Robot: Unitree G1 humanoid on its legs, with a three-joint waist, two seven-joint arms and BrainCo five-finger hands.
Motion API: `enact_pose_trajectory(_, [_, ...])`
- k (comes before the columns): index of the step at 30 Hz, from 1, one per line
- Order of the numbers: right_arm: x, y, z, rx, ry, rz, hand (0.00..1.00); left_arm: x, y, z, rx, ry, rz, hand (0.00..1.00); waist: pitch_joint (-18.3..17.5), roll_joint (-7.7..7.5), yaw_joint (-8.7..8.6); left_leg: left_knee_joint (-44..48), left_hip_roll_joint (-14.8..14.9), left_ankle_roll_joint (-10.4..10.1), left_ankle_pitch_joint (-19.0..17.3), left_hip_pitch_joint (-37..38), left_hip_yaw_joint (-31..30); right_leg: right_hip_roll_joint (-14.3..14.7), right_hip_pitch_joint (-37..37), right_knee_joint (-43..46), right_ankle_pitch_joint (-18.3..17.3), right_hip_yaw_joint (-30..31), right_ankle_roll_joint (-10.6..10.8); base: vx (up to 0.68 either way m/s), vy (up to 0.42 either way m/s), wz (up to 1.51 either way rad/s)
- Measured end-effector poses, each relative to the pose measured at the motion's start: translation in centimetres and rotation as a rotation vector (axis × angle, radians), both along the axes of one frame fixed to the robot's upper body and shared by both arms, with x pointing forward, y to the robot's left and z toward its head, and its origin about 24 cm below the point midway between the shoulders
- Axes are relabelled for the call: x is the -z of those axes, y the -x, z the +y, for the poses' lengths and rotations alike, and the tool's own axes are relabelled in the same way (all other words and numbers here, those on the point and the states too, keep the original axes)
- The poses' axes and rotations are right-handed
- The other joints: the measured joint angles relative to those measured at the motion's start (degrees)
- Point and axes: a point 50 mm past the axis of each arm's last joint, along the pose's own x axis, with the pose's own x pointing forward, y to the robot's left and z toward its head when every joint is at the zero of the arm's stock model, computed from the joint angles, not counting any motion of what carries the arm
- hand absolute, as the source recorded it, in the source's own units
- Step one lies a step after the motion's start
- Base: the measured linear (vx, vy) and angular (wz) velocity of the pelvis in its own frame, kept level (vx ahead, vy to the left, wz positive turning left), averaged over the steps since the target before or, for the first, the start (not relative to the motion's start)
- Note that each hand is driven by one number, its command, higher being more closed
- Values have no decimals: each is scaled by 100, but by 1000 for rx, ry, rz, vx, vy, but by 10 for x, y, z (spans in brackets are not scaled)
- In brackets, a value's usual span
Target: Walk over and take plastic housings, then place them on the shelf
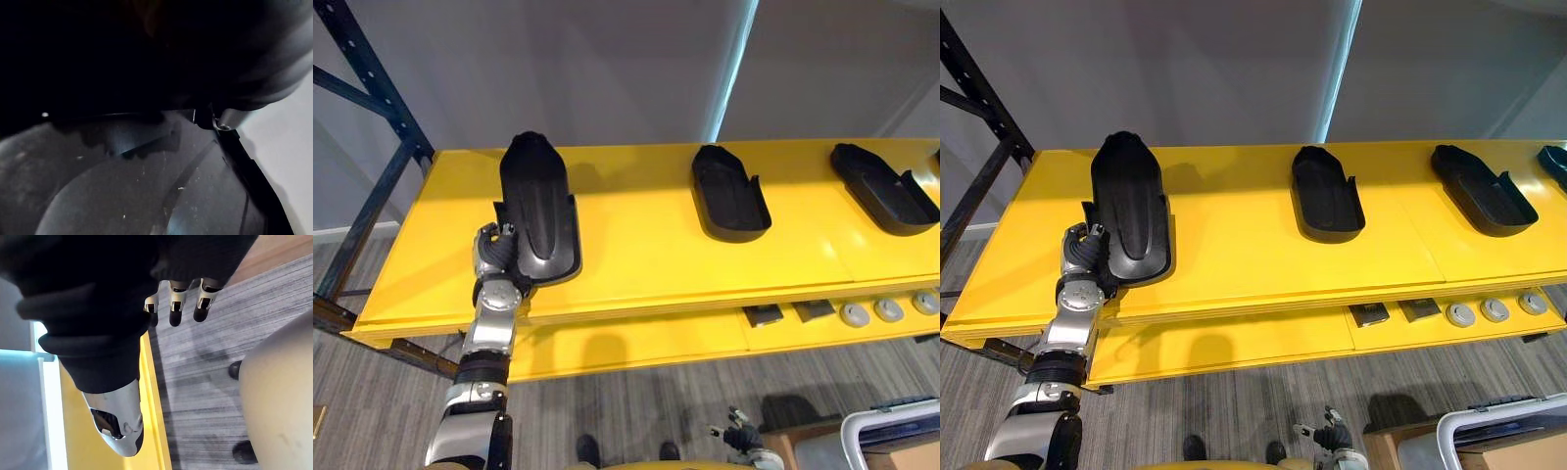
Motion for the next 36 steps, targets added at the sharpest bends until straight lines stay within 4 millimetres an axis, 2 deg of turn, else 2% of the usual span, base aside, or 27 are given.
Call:
enact_pose_trajectory(7, [-3,-9,0,-3,3,-28,0,-16,-18,-15,8,74,-64,0,79,-12,-9,1,15,0,0,-106,24,12,-106,3,28,27,-34,31,-5,-4])
enact_pose_trajectory(19, [-4,-10,2,5,5,-32,0,-17,-18,-20,-38,163,-111,0,81,-11,-3,-4,10,7,10,-77,7,-3,-79,11,44,1,-42,0,0,0])
enact_pose_trajectory(22, [-4,-10,1,10,11,-33,0,-31,-18,-28,-39,196,-192,0,83,-14,5,1,15,7,11,-66,-14,-8,-51,7,44,-5,-41,18,0,2])
enact_pose_trajectory(27, [-4,-10,1,10,13,-37,0,-64,0,-52,18,256,-422,0,111,-14,-3,2,25,7,10,-4,-33,-16,26,0,44,-7,-41,5,0,1])
enact_pose_trajectory(30, [-5,-10,1,12,14,-45,0,-77,24,-76,112,220,-539,0,124,6,-1,3,34,7,8,9,-40,-17,48,1,43,-6,-41,0,0,0])
enact_pose_trajectory(31, [-5,-10,1,13,14,-45,0,-79,34,-83,140,205,-567,100,126,8,5,3,36,7,7,26,-47,-17,69,1,41,-9,-39,0,0,0])
enact_pose_trajectory(36, [-5,-7,1,22,11,-48,0,-72,72,-98,193,116,-600,100,139,29,48,2,41,6,-1,81,-65,-20,132,5,21,-19,-12,1,0,1])
